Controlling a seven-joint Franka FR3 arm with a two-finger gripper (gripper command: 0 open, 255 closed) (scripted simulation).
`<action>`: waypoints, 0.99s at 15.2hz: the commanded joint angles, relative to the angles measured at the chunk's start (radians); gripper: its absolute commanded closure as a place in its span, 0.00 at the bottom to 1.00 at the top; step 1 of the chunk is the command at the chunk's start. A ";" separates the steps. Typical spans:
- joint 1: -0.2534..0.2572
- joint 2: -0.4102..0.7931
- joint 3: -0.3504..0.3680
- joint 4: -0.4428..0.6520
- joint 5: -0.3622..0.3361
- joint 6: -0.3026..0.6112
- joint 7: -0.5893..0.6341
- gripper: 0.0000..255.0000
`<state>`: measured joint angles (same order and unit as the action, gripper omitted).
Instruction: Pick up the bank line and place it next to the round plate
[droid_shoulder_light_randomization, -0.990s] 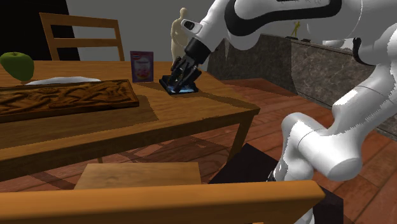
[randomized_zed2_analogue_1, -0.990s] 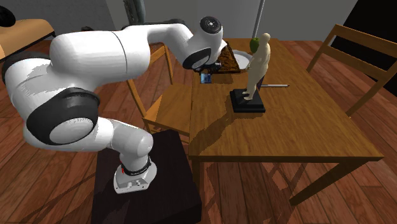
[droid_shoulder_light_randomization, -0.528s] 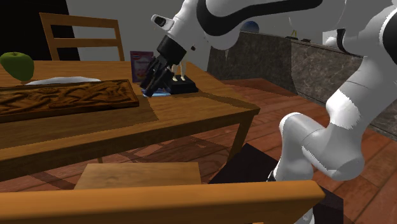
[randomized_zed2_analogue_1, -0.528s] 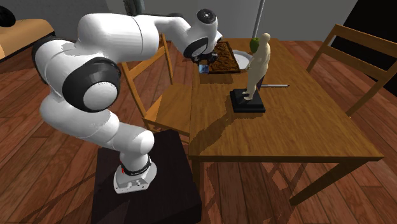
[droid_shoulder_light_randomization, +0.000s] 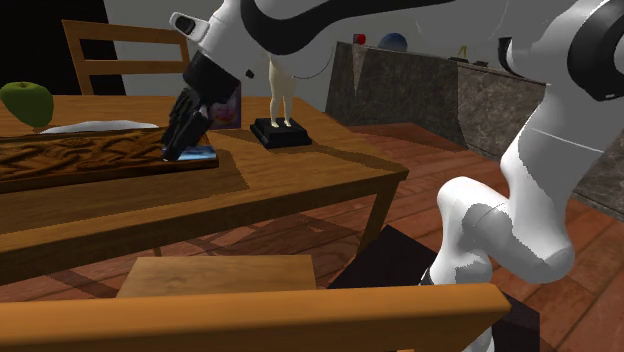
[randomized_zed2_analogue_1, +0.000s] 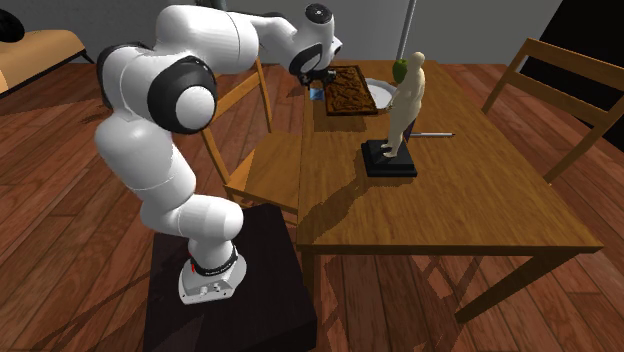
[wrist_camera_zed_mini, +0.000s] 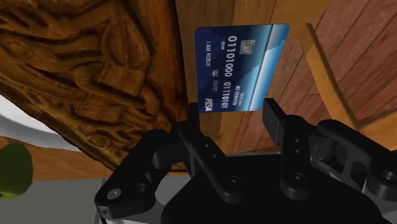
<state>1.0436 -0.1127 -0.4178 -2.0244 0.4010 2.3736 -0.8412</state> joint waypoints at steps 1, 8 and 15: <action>0.012 0.078 0.001 0.078 0.032 -0.005 0.003 1.00; 0.026 0.329 0.029 0.371 0.094 -0.054 0.066 1.00; 0.016 0.491 0.052 0.552 0.127 -0.072 0.101 1.00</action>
<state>1.0616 0.3689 -0.3674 -1.4750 0.5226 2.2953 -0.7365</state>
